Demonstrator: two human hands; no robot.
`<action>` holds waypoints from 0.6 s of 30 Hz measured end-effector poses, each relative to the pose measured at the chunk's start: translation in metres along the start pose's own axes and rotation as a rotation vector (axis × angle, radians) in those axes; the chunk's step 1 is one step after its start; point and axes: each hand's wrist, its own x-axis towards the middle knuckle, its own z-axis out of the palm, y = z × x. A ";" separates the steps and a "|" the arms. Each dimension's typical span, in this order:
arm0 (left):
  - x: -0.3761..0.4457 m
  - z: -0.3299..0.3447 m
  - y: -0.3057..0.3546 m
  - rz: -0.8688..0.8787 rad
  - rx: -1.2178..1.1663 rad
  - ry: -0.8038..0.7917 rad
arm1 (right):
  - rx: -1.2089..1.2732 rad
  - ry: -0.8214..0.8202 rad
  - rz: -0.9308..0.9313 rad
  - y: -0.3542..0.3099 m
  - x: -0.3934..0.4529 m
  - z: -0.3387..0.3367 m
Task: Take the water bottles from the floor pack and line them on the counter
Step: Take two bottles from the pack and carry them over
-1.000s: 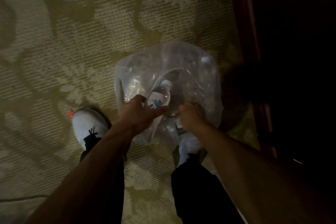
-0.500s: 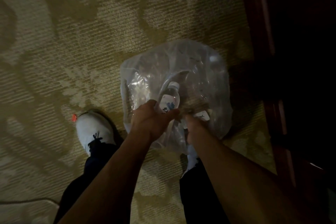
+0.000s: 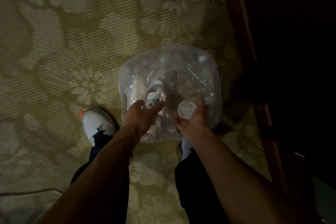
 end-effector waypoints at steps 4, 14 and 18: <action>-0.033 -0.002 0.013 0.010 -0.030 0.015 | -0.210 -0.057 -0.102 -0.008 -0.057 -0.006; -0.207 -0.008 0.067 0.024 -0.233 0.057 | -0.648 -0.248 -0.176 -0.031 -0.245 -0.058; -0.287 -0.005 0.090 0.052 -0.293 0.071 | -0.845 -0.301 -0.341 -0.053 -0.329 -0.087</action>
